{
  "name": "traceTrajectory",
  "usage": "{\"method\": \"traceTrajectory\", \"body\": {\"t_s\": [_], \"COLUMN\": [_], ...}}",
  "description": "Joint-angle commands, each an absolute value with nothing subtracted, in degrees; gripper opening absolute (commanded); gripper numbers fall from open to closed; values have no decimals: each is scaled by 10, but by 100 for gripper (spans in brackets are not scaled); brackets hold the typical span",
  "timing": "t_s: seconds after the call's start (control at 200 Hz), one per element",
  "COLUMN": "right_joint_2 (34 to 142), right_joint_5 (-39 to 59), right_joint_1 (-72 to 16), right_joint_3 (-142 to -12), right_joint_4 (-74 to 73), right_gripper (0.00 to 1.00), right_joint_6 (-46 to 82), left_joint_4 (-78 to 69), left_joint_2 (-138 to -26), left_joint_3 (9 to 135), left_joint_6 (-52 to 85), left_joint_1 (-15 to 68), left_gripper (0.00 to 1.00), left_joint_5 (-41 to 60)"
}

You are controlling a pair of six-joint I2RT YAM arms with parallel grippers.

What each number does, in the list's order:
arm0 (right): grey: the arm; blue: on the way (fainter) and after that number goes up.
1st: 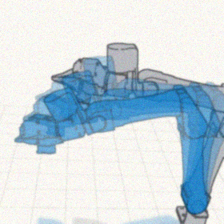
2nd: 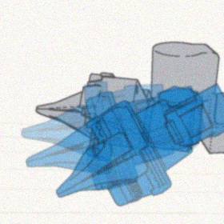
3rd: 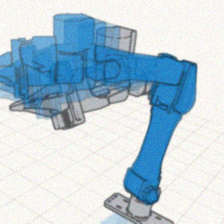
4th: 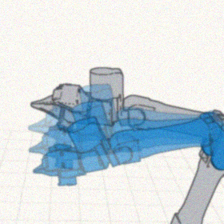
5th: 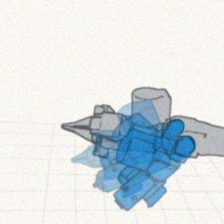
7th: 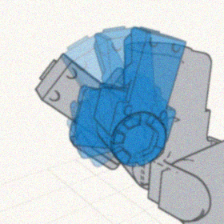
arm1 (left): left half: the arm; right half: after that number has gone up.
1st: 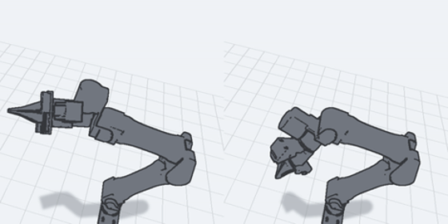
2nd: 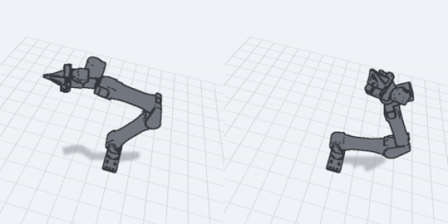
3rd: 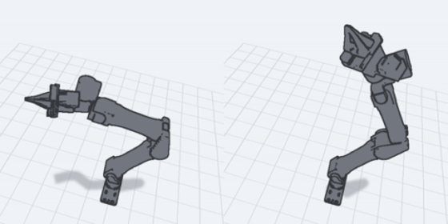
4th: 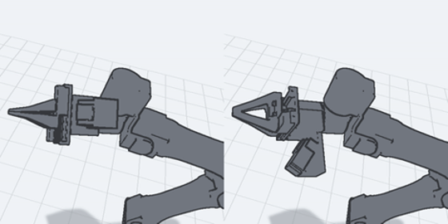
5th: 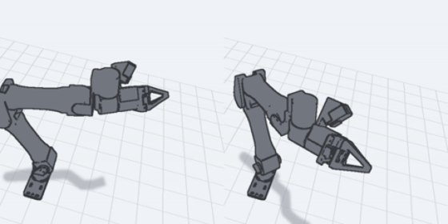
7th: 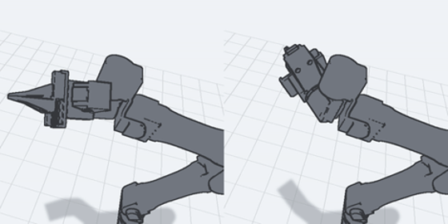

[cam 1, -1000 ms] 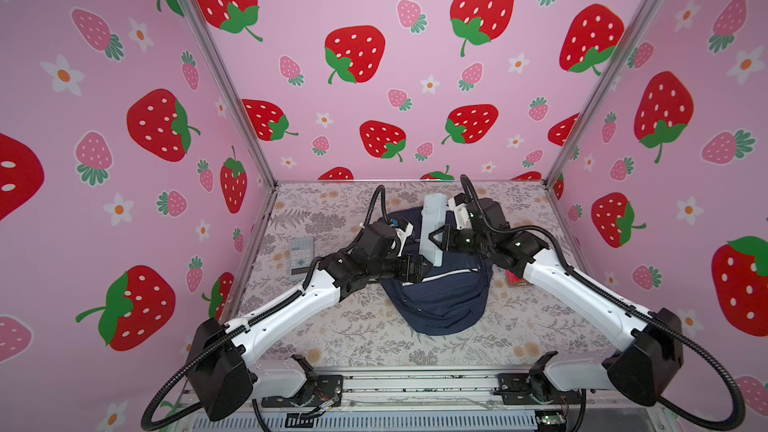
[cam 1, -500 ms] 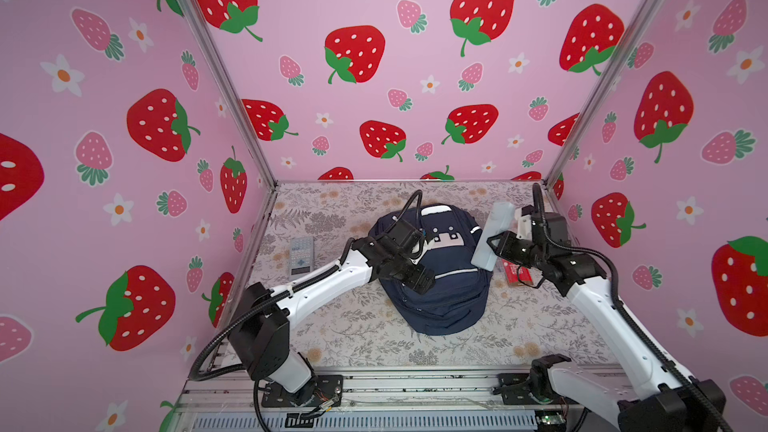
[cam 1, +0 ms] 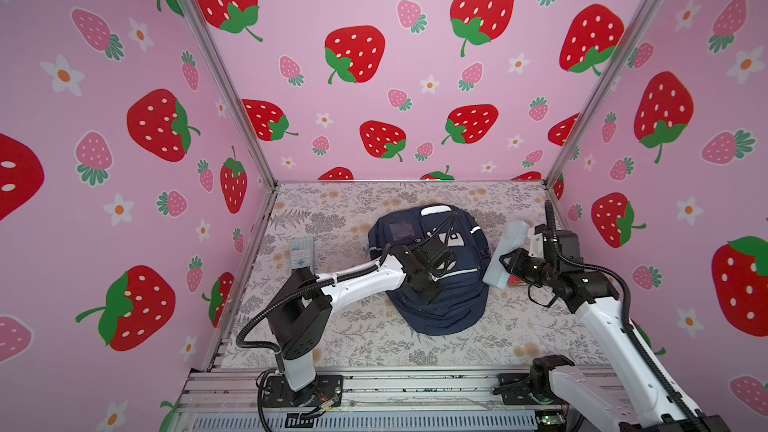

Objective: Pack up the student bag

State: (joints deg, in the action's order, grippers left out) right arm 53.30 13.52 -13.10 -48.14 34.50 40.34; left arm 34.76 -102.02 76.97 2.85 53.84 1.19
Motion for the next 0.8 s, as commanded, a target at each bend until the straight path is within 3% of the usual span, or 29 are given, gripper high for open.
{"method": "traceTrajectory", "body": {"t_s": [0.0, 0.1, 0.25, 0.45, 0.63, 0.795], "right_joint_2": [526, 526, 507, 489, 479, 506], "right_joint_5": [146, 145, 148, 202, 308, 334], "right_joint_1": [-128, -128, -128, -128, -134, -180], "right_joint_3": [-481, -489, -501, -474, -397, -345], "right_joint_4": [344, 352, 373, 351, 223, 89], "right_gripper": [22, 22, 22, 22, 23, 23], "right_joint_6": [405, 398, 389, 389, 467, 549], "left_joint_4": [317, 293, 274, 180, 117, 64], "left_joint_2": [-998, -972, -932, -870, -854, -832], "left_joint_3": [777, 759, 752, 714, 672, 633], "left_joint_6": [30, 42, 87, 146, 172, 186], "left_joint_1": [539, 533, 500, 444, 433, 425], "left_gripper": [22, 0, 0, 0, 0, 0], "left_joint_5": [-61, -64, -19, 148, 196, 204]}}
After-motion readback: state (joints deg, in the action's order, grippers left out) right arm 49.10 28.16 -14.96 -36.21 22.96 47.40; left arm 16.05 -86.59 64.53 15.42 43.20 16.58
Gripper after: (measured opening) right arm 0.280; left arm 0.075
